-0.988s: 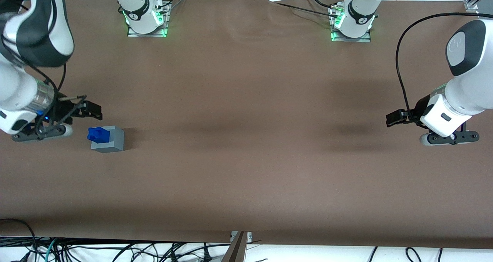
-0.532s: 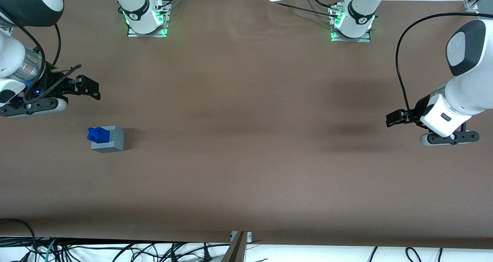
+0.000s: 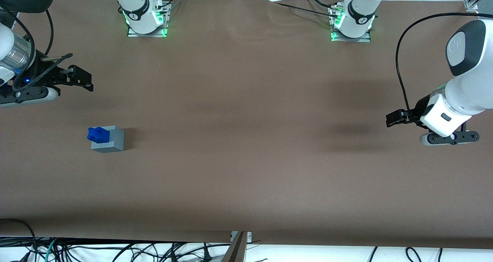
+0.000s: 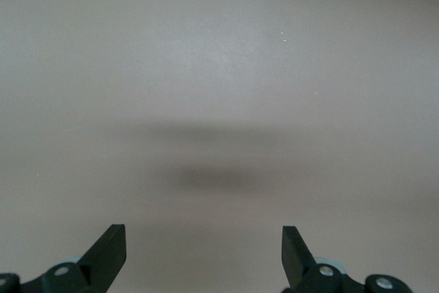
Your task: Insert blue part into gray base with right arm
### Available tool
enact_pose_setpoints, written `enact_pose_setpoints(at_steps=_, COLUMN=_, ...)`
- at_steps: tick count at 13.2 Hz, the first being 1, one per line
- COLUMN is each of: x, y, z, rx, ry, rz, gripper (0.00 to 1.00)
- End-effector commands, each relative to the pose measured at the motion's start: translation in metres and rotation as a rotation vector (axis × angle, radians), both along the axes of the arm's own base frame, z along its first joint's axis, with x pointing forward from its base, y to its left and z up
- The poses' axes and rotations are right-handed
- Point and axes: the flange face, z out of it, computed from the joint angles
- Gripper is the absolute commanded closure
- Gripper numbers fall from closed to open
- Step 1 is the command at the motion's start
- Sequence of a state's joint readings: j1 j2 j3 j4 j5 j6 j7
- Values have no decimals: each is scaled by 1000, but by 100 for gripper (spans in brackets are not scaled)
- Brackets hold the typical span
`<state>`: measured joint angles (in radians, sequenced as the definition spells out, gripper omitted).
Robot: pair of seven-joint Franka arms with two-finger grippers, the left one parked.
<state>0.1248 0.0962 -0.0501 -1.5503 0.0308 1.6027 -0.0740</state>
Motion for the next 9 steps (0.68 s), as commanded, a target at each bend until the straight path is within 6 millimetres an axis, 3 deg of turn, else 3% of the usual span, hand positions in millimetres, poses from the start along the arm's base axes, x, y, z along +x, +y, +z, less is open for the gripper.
enact_pose_setpoints(at_steps=1, x=-18, y=2, z=4, rx=-7, ry=0, rz=-8, gripper=1)
enact_pose_setpoints(at_steps=5, x=-21, y=0, z=0, rx=-18, ry=7, rz=-11, gripper=1)
enact_pose_setpoints(at_steps=9, x=-12, y=-3, z=17, rx=-11, ry=-32, rz=-10, gripper=1)
